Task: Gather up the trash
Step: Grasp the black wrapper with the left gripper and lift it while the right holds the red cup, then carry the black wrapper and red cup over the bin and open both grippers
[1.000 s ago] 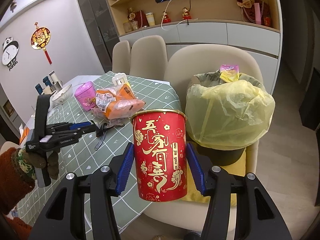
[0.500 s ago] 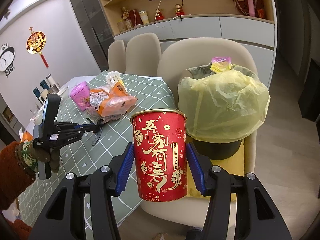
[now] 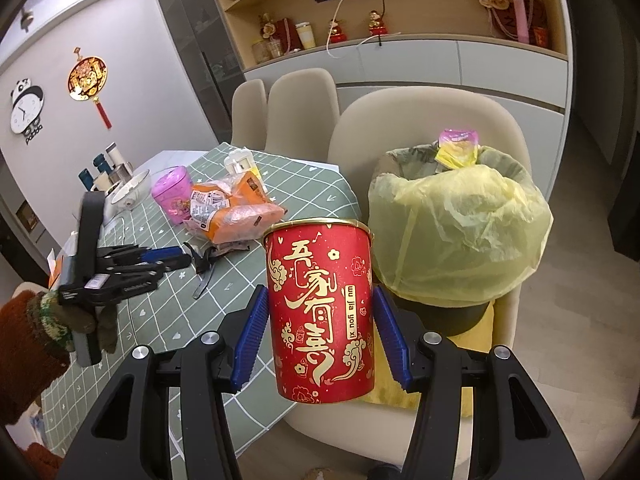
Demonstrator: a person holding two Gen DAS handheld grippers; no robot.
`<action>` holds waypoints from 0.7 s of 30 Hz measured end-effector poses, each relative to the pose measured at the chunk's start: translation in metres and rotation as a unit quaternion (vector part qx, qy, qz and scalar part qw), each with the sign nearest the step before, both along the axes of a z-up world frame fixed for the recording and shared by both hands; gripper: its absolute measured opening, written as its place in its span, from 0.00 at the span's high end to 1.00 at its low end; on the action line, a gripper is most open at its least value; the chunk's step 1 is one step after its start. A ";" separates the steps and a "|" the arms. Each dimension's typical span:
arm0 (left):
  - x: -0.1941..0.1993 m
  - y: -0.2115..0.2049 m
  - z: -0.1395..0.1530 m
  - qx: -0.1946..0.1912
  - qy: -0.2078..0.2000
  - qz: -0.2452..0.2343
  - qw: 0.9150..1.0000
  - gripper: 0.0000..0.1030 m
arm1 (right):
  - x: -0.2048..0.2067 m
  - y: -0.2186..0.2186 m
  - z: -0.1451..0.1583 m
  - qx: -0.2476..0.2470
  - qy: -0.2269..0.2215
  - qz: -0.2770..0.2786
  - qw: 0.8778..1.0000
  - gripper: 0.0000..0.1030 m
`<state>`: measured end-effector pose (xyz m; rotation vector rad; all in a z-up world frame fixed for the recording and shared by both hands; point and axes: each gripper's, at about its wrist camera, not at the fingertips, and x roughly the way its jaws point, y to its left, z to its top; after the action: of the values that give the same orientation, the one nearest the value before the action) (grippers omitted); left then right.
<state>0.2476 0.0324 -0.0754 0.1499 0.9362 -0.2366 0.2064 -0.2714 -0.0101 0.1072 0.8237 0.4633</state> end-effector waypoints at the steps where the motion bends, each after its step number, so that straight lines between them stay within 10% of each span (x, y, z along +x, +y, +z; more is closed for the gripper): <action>1: 0.003 -0.001 -0.005 0.010 0.004 -0.002 1.000 0.70 | 0.000 0.001 0.000 -0.003 -0.001 0.003 1.000 0.51; 9: 0.010 0.001 -0.029 0.020 0.040 0.008 0.999 0.86 | -0.005 -0.001 -0.002 -0.011 -0.004 0.003 1.000 0.51; 21: -0.030 -0.016 0.041 -0.060 -0.028 0.014 0.998 0.87 | -0.001 -0.029 0.008 0.007 -0.014 -0.029 0.999 0.51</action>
<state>0.2176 0.0164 -0.0346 0.0331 0.8650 -0.2599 0.2051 -0.3007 -0.0018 0.1361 0.7874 0.4160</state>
